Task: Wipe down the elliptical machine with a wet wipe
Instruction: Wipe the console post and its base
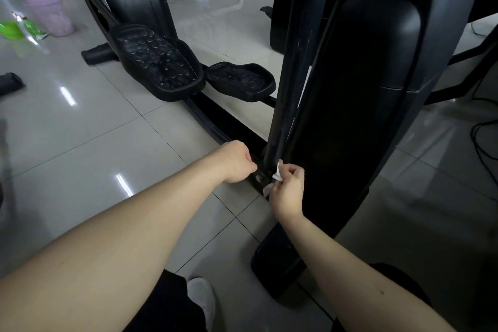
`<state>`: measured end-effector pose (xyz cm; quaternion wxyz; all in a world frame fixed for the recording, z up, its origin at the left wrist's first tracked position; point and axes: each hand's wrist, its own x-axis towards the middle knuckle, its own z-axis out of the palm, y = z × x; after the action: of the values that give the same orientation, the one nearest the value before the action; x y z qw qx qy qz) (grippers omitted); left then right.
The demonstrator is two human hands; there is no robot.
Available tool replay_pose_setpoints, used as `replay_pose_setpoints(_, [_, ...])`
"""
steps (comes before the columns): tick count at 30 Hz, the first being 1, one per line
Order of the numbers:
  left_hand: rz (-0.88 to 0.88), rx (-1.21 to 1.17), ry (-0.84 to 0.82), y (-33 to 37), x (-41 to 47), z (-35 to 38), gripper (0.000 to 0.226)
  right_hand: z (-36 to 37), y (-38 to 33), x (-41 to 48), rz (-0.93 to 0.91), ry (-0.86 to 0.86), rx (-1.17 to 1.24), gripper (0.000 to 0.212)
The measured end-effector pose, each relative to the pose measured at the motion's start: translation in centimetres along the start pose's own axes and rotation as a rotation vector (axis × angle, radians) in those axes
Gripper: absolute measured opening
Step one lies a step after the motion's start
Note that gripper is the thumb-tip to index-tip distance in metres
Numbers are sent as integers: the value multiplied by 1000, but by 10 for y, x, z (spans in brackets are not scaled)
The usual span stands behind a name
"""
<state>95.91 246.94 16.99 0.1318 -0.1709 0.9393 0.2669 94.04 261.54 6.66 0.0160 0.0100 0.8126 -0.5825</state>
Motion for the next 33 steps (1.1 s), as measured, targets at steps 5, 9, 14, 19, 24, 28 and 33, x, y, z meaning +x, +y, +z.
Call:
replay_pose_setpoints(5, [15, 30, -72, -2, 4, 4, 19, -15, 9, -1, 10, -109, 10, 14])
replay_pose_setpoints(9, [47, 21, -166, -12, 11, 4, 12, -28, -4, -5, 160, -117, 274, 30])
replay_pose_setpoints(14, [95, -210, -297, -12, 8, 7, 47, -25, -20, -10, 219, -305, 597, 31])
replay_pose_setpoints(19, [102, -308, -47, -8, 10, 13, 16, -27, -23, -14, 177, -526, 714, 46])
replay_pose_setpoints(24, [46, -287, 208, -1, 15, 9, 10, -32, -18, -8, 296, -165, 613, 20])
replay_pose_setpoints(28, [-4, -427, 217, 9, 21, 16, 27, -48, -18, 2, 354, -2, 630, 19])
replay_pose_setpoints(33, [6, -587, 312, 24, 22, 24, 37, -55, -15, 3, 361, -28, 627, 20])
